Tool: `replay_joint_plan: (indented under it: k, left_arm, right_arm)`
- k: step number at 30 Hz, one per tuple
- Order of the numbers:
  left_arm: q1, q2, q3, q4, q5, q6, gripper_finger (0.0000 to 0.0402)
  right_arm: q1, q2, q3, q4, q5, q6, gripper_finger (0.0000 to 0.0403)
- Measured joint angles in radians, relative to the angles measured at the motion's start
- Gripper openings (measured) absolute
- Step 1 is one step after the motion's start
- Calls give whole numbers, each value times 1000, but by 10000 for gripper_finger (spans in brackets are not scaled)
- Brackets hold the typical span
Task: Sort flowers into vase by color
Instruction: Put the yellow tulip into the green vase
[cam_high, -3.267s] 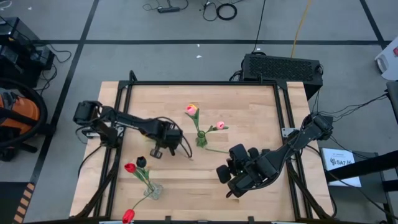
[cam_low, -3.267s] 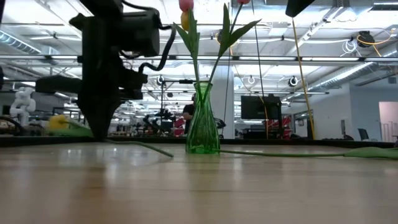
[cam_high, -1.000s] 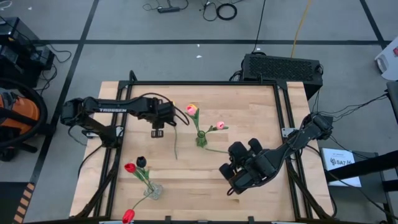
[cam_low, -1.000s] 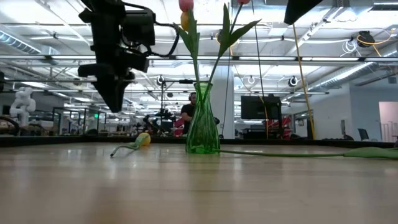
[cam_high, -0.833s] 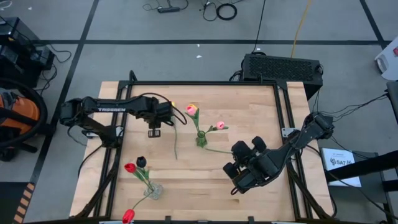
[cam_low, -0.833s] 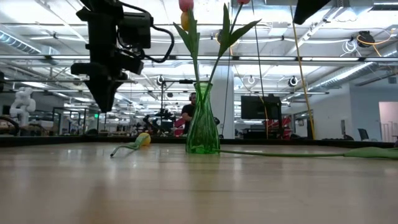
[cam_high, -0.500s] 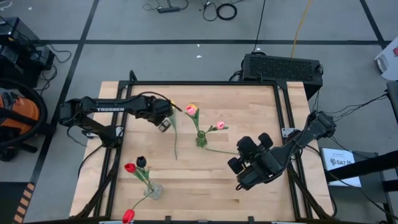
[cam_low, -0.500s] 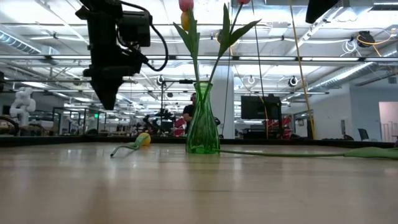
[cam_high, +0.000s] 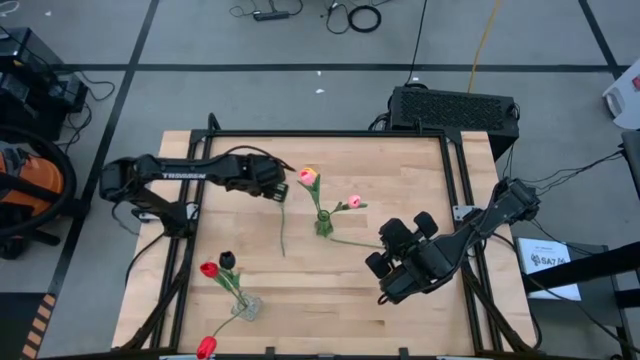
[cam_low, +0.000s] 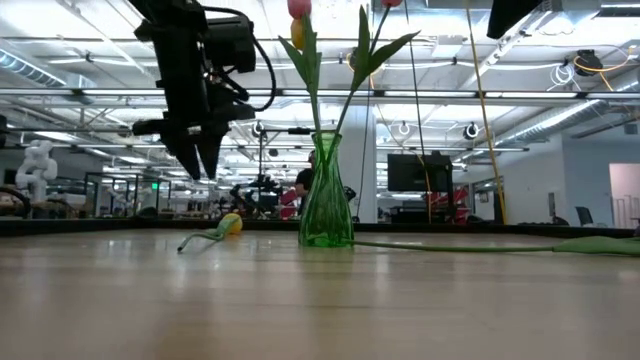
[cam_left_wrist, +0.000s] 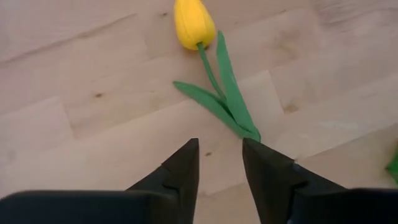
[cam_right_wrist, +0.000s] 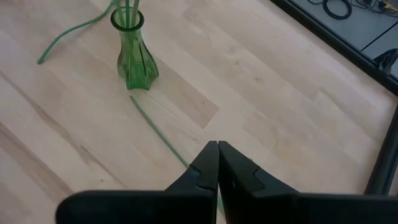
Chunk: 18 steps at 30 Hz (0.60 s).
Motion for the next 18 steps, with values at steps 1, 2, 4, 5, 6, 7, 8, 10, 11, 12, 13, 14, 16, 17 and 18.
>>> replay_joint_plan:
  k: [1, 2, 4, 5, 6, 7, 8, 10, 11, 12, 13, 14, 16, 17, 18]
  left_arm:
    - [0, 12, 0, 10, 0, -1, 138]
    - [0, 25, 0, 20, -1, -12, 147]
    - [0, 52, 0, 30, 0, -81, 165]
    - [0, 68, 0, 30, 2, -128, 173]
    - [0, 83, 0, 31, 15, -169, 181]
    - [0, 97, 0, 33, 38, -202, 186]
    - [0, 110, 0, 34, 59, -231, 191]
    - [0, 135, 0, 43, 96, -255, 195]
    - [-3, 147, 0, 49, 100, -255, 196]
    - [-3, 159, 0, 54, 102, -255, 196]
    - [-3, 174, 0, 64, 103, -255, 196]
    - [-3, 186, 0, 82, 105, -255, 196]
    - [-3, 212, 0, 119, 128, -255, 196]
    - [-3, 223, 0, 138, 144, -255, 196]
    - [-3, 232, 0, 160, 156, -255, 196]
  right_arm:
    - [0, 0, 0, 0, 0, 0, 0]
    - [0, 0, 0, 0, 0, 0, 0]
    - [0, 0, 0, 0, 0, 0, 0]
    - [0, 0, 0, 0, 0, 0, 0]
    - [0, 0, 0, 0, 0, 0, 0]
    - [0, 0, 0, 0, 0, 0, 0]
    - [0, 0, 0, 0, -2, 0, 0]
    - [1, 0, 0, 0, -3, 0, 0]
    - [2, 0, 0, 0, -3, -2, 0]
    - [2, 0, 0, 0, -3, -7, 0]
    - [2, 0, 0, 0, -4, -12, 0]
    - [2, 0, 0, 0, -4, -16, 0]
    - [2, 0, 0, 0, -4, -21, 0]
    - [2, 0, 0, 0, -4, -21, 0]
    - [2, 0, 0, 0, -4, -20, 0]
